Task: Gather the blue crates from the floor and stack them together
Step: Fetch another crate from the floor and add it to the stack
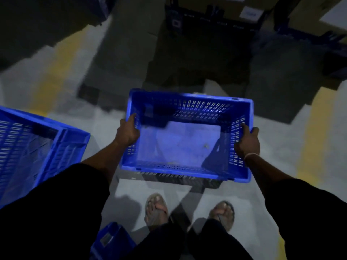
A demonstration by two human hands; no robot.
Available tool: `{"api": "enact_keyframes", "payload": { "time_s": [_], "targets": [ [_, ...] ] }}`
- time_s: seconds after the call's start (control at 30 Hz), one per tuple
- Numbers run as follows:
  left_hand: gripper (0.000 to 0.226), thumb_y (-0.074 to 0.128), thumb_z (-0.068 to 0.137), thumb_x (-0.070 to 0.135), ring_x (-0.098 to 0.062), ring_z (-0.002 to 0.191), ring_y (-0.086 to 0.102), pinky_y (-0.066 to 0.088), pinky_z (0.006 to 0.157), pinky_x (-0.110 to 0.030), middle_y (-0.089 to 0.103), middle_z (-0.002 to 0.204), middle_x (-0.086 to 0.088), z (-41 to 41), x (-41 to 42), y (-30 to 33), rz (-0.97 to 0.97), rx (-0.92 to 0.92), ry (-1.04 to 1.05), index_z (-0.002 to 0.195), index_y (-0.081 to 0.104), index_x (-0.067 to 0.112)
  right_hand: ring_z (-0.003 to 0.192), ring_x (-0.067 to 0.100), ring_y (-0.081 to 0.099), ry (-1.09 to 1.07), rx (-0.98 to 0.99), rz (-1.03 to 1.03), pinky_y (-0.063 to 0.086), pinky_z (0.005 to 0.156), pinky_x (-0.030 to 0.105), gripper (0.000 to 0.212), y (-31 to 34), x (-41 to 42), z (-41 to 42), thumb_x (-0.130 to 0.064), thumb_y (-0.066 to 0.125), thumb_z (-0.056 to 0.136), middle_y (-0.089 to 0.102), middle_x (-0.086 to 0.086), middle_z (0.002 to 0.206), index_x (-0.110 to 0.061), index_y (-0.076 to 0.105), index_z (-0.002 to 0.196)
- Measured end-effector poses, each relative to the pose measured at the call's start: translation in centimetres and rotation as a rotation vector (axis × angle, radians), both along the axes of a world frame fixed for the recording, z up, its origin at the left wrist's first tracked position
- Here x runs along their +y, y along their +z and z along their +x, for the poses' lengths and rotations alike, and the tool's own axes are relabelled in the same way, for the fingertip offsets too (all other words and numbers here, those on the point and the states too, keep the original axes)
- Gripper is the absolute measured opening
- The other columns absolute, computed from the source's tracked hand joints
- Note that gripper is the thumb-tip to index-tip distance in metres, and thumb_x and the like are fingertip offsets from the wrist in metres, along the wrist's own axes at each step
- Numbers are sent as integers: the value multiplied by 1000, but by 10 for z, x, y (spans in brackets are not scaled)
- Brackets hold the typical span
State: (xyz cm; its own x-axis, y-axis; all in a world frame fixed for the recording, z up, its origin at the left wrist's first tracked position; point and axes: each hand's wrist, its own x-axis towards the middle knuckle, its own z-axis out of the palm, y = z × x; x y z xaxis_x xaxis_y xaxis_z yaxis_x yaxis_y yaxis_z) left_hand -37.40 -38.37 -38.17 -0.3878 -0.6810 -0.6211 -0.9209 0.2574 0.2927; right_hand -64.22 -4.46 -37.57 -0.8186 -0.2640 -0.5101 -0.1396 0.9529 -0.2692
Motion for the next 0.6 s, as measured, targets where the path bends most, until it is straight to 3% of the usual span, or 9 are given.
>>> {"api": "enact_keyframes", "payload": {
  "time_s": [0.27,0.43,0.6],
  "targets": [
    [79,58,88,11,-49,111,57,51,93,-53,44,131,-24,0,4,69,-87,8,-158,158,26,29,87,44,60,-39,21,-63,54,83,52,69,64,25,2,-8,60,85,36,13,129,-29,39,146],
    [82,57,88,13,-47,112,58,50,87,-50,46,134,-26,-8,12,174,-113,37,-303,159,22,30,80,37,57,-18,49,-73,54,78,46,70,159,54,3,-6,59,86,35,11,127,-29,36,148],
    [80,54,94,21,-48,104,61,49,78,-48,36,146,-24,-19,29,307,-189,-34,-442,161,12,31,82,40,60,-24,78,-62,55,75,44,70,282,86,8,-7,56,87,36,11,126,-29,33,149]
  ]
}}
